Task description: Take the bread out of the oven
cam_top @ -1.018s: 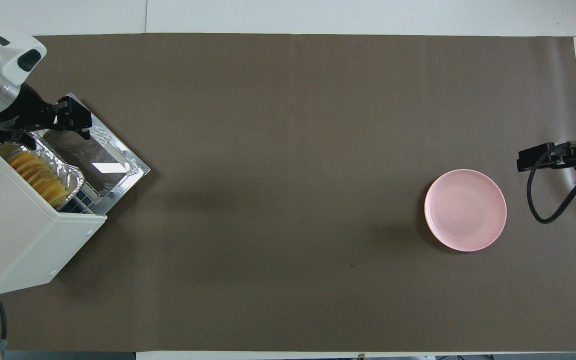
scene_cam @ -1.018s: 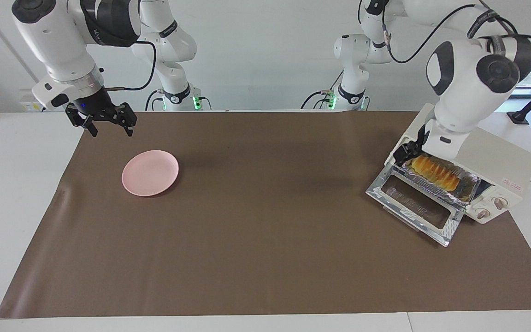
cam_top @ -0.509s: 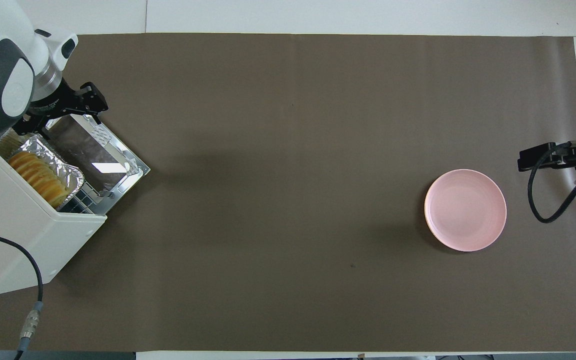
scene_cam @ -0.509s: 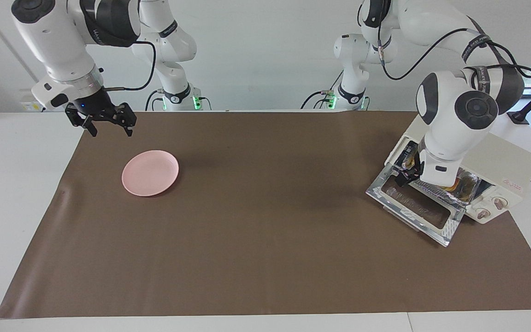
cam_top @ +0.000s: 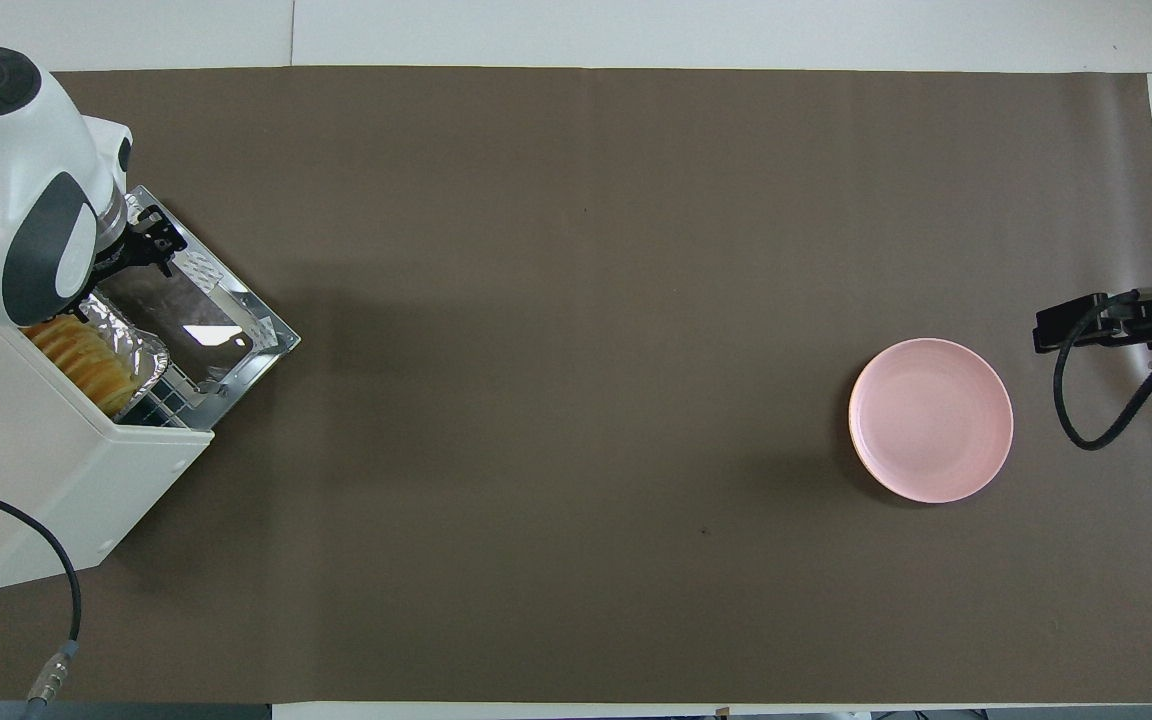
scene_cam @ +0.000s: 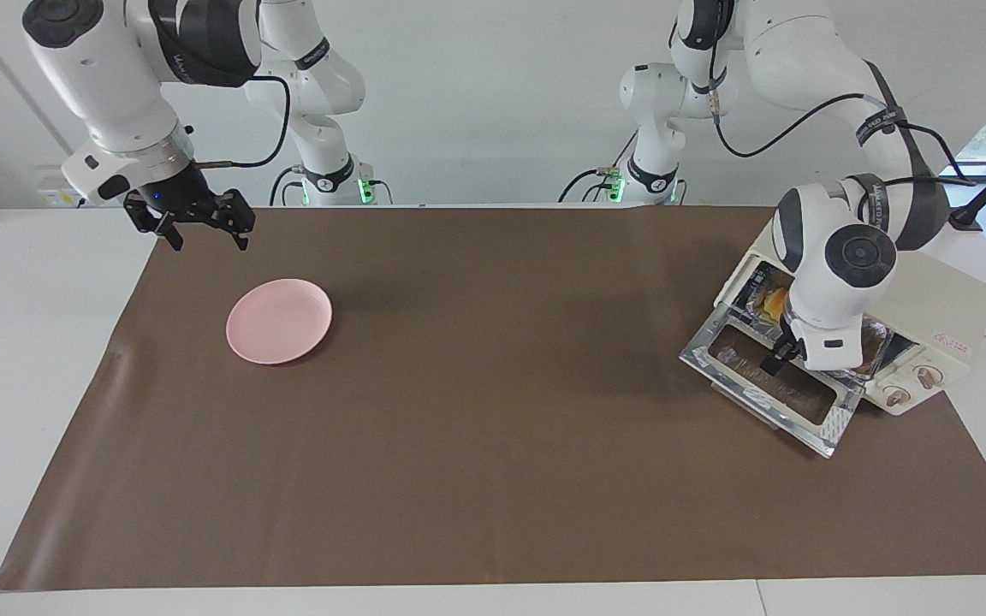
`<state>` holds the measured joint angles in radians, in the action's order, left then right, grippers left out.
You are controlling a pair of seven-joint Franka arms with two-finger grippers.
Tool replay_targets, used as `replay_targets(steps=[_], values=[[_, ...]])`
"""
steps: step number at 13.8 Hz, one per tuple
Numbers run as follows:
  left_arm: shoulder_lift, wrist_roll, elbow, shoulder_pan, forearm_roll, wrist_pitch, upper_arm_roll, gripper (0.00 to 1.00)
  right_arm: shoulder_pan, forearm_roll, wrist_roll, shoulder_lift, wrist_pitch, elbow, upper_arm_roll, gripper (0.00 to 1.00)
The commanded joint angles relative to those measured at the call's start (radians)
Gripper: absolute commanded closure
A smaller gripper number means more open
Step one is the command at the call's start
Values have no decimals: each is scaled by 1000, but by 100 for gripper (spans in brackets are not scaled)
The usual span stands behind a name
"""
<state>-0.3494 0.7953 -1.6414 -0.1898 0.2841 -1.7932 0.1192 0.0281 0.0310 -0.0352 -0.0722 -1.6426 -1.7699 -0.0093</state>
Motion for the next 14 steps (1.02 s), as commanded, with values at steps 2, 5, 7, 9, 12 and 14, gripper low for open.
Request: replay_targets(steps=[2, 5, 7, 9, 12, 14], values=[[50, 41, -113, 0, 27, -98, 13, 0, 3, 9, 12, -38, -6, -51, 3, 0], [46, 41, -121, 9, 27, -132, 19, 0, -2, 6, 14, -38, -19, -51, 5, 0], [43, 41, -124, 13, 27, -147, 19, 0, -2, 1, 14, -38, -23, -51, 5, 0], [46, 41, -153, 18, 27, -181, 19, 0, -2, 1, 14, -38, -23, -52, 5, 0], [38, 64, -156, 20, 27, -199, 20, 0, -2, 1, 14, -44, -28, -63, 5, 0], [33, 96, -158, 20, 27, -207, 19, 0, -2, 1, 14, -44, -29, -63, 6, 0]])
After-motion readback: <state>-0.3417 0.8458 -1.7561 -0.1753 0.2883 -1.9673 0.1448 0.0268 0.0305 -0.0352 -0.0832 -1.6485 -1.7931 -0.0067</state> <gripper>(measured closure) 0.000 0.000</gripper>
